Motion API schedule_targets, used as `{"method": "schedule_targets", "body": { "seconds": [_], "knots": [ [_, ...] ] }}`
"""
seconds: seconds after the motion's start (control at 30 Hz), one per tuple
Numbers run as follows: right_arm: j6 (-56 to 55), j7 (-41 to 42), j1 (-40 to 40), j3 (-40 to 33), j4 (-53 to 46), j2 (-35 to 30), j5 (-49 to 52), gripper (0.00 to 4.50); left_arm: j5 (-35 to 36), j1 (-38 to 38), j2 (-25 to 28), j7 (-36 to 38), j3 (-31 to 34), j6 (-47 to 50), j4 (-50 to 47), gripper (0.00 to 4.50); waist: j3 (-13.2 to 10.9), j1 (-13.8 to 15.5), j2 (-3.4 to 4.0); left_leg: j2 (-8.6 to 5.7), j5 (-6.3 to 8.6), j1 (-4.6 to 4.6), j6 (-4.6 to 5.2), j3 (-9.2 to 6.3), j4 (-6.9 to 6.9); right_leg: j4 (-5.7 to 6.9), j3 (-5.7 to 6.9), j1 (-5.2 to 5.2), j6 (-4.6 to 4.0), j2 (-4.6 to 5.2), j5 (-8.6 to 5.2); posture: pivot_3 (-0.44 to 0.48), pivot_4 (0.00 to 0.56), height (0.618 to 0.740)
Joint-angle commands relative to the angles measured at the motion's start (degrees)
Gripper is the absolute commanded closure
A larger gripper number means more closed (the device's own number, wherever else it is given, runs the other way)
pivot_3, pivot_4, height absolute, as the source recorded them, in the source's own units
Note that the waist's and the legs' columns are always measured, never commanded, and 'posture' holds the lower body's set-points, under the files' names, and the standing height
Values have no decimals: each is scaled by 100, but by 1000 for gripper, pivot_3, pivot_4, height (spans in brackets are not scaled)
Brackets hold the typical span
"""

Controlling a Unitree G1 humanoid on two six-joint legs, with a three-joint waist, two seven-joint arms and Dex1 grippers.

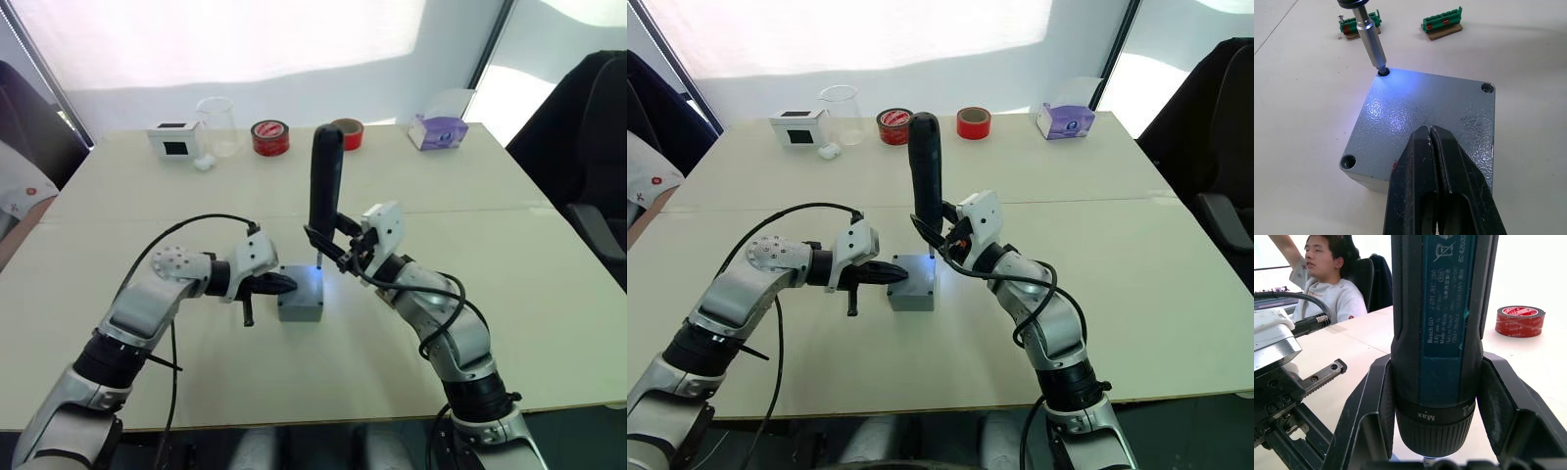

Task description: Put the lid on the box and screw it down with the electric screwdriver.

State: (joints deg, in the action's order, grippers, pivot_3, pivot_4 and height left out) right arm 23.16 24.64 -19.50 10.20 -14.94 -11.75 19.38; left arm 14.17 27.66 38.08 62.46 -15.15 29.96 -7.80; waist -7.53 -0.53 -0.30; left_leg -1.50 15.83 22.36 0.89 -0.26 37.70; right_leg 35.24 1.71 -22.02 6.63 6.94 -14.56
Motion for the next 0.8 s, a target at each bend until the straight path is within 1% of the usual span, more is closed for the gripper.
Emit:
{"method": "schedule_targets", "body": {
  "seconds": [0.03,0.2,0.33,0.37,0.43,0.5,0.53,0.63,0.73,0.77,0.8],
  "knots": [
    [429,-11,275,-7,300,-93,-48,2755,-198,-39,16,16,-251,85,142,4500,-1,4,1,0,0,0,0,0,-3,-2,0,0,-1,3,0,0,150,740],
    [625,52,-7,-358,-229,-169,339,2755,-223,8,1,30,-268,10,251,4500,-5,9,6,0,0,3,0,0,-15,-7,1,-6,-5,10,-2,0,150,740],
    [1019,164,-604,-960,-894,-354,1114,2755,-226,22,6,46,-268,-56,318,4500,-36,24,22,-2,-1,18,-1,1,-24,-9,1,-26,-10,16,-4,0,150,740],
    [1136,146,-739,-1085,-980,-406,1261,2755,-226,24,1,47,-267,-66,330,4500,-64,29,39,-2,-1,19,-1,1,-26,-9,2,-27,-10,16,-4,0,150,740],
    [1440,106,-1172,-1466,-1100,-606,1678,2755,-237,21,-41,27,-276,-116,389,4500,-79,39,55,-5,-3,56,-4,3,-25,-9,2,-50,-12,20,-2,0,150,740],
    [1748,1,-1742,-1912,-1064,-843,2107,2755,-237,-17,-104,-15,-259,-183,463,4500,-86,62,59,-6,-14,102,-18,2,-21,0,4,-87,-5,12,9,0,150,740],
    [1883,-88,-2040,-2133,-984,-954,2298,2755,-232,-36,-146,-41,-242,-209,495,4500,-92,74,62,-7,-17,106,-22,3,-22,2,4,-94,8,3,17,0,150,740],
    [2220,-394,-2577,-2619,-746,-1119,2767,2755,-204,-62,-283,-113,-182,-272,551,4500,-105,115,67,-6,-17,106,-22,3,-25,2,12,-95,8,-6,18,0,150,740],
    [2623,-830,-2852,-3053,-408,-1321,3030,2755,-4,-54,-494,-229,21,-260,531,4500,-105,126,66,-3,-17,104,-22,1,-27,1,16,-88,7,-12,17,0,150,740],
    [2886,-1022,-2894,-3193,-230,-1467,3069,2755,102,-44,-582,-297,158,-274,509,4500,-105,127,66,-3,-17,104,-22,1,-26,0,17,-86,7,-11,17,0,150,740],
    [3403,-1137,-2941,-3308,53,-1745,3191,2755,288,-19,-684,-344,339,-175,461,4500,-111,126,56,-4,-18,104,-22,2,-24,0,17,-83,7,-10,17,0,150,740]
  ]
}}
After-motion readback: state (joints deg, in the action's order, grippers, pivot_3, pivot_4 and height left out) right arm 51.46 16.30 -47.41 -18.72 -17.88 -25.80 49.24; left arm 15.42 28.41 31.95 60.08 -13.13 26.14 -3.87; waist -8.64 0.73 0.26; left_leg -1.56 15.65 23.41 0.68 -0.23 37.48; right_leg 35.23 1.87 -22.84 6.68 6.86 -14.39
